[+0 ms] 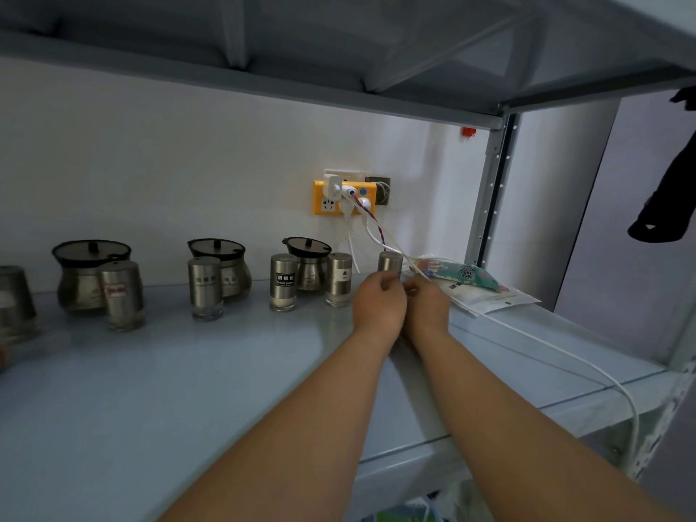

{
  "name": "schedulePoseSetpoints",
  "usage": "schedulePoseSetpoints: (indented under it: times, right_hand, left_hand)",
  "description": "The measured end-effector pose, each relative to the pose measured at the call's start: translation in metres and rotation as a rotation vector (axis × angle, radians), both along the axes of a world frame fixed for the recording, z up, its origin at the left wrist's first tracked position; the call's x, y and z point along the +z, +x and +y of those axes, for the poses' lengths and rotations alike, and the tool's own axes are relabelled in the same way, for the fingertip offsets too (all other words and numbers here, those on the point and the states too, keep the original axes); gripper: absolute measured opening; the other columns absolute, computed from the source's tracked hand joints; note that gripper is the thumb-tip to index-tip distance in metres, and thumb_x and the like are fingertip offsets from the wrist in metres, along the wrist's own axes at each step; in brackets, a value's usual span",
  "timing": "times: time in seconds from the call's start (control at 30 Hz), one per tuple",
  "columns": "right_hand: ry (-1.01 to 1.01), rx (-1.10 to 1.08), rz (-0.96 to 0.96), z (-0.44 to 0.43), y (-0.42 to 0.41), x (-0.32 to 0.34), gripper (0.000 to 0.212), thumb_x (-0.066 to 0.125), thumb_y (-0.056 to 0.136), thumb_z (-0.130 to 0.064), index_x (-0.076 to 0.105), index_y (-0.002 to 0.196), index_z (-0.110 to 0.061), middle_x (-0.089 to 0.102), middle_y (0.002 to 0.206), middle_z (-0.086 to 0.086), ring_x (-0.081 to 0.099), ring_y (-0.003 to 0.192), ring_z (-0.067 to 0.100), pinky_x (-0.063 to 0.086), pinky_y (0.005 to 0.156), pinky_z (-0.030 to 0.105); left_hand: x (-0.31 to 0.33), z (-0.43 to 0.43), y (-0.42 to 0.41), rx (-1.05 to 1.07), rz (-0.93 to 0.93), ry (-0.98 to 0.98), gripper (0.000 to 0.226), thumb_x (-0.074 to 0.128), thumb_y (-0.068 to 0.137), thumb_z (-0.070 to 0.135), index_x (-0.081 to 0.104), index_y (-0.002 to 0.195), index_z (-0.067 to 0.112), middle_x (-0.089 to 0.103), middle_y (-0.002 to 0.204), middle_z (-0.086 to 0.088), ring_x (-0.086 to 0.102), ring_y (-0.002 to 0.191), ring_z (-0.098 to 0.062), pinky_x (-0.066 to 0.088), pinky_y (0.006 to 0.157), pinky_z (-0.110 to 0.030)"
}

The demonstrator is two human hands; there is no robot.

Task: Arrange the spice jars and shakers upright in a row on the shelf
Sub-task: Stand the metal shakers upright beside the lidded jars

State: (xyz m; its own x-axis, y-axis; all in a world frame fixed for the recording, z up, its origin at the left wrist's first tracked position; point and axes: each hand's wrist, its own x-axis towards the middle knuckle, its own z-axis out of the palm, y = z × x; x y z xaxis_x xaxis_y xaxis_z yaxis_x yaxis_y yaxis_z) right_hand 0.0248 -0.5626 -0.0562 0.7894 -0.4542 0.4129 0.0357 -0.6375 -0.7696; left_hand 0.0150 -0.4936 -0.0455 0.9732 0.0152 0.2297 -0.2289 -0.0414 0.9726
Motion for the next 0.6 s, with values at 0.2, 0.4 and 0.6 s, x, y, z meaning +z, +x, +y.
schedulePoseSetpoints:
  times: [0.2,0.4,0.6]
  right_hand:
    - [-0.045,0.040,0.021,0.016,-0.016,0.007,0.024,0.048,0.088,-0.001,0.067,0.102,-0.002,0.069,0.101,0.018,0.062,0.097,0.031,0.032,0.065,0.023]
    - [0.046,0.098,-0.009,0.050,-0.042,0.010,0.021,0.053,0.091,-0.015,0.063,0.106,-0.003,0.067,0.102,0.016,0.062,0.095,0.029,0.038,0.071,0.025]
    - [0.086,0.204,-0.035,0.102,-0.061,0.015,0.017,0.054,0.091,-0.016,0.061,0.102,-0.005,0.068,0.101,0.015,0.063,0.095,0.029,0.046,0.077,0.033]
  left_hand:
    - [0.014,0.016,-0.026,0.024,-0.024,0.104,0.033,0.042,0.093,0.015,0.060,0.120,0.013,0.061,0.126,-0.006,0.056,0.115,-0.023,0.044,0.099,-0.030]
    - [0.005,0.056,-0.052,0.106,-0.050,0.194,0.032,0.045,0.094,0.018,0.058,0.123,0.014,0.059,0.128,-0.007,0.054,0.118,-0.021,0.040,0.095,-0.026]
    - [0.012,0.104,-0.070,0.202,-0.080,0.204,0.031,0.043,0.094,0.018,0.059,0.120,0.015,0.061,0.123,-0.006,0.057,0.112,-0.021,0.042,0.089,-0.025]
